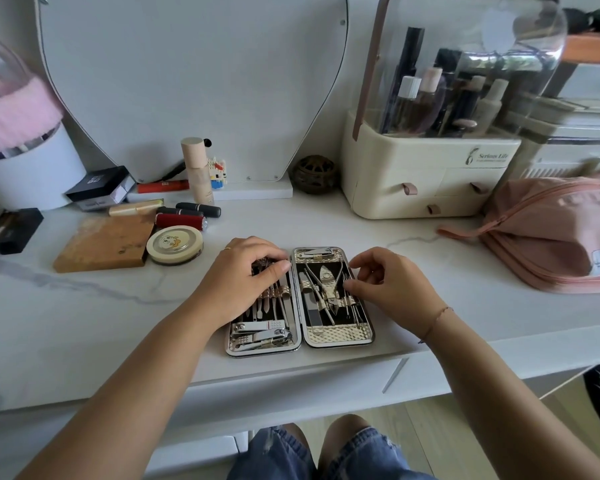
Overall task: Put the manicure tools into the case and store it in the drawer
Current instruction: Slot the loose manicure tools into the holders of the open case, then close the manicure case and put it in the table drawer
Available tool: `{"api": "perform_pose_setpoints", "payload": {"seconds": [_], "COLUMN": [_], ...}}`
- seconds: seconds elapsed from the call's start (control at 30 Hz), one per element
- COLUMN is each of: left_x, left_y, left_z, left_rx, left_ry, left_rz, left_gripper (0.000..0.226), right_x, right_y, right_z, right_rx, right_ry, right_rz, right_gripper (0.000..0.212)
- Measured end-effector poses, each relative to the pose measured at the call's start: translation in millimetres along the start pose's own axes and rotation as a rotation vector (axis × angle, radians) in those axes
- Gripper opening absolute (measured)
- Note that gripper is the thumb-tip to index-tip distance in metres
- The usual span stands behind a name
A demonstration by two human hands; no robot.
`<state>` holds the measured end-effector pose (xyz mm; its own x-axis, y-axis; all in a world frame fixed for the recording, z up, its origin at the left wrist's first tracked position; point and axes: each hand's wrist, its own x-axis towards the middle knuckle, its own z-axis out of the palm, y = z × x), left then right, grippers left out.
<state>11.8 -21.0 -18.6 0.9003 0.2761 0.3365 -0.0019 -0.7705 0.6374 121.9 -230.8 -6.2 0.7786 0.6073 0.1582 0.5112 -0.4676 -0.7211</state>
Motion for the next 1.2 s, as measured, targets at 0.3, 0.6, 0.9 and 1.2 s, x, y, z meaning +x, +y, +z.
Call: {"api": "perform_pose_setpoints", "payload": {"seconds": [0.3,0.6,0.9,1.2], "left_x": [-2.4,-43.5,-48.6,-46.5], "left_y": [6.8,25.9,39.3,57.8], "left_z": [-2.7,-49.1,-49.6,-43.2], "left_rx": [-0.013,-0.341,-1.032,-1.205], "left_ry": [0.018,0.047,0.161,0.119], "left_rz": [-0.014,-0.516,-0.832,-0.584], "left_gripper": [0.023,0.071,0.048,0.038], "right_x": [-21.7,-44.3,-45.8,-43.8], "right_y": [-1.7,-26.7,-33.5,-35.4], "right_z": [-13.2,-16.3,-14.1,-9.1], "right_rx": [0.211,0.617,0.754,0.931], "right_ry": [0.07,-0.033,-0.055,-0.228], "right_rz": [0.133,0.355,0.399,0.391], "right_gripper": [0.02,0.036,0.04,0.028]}}
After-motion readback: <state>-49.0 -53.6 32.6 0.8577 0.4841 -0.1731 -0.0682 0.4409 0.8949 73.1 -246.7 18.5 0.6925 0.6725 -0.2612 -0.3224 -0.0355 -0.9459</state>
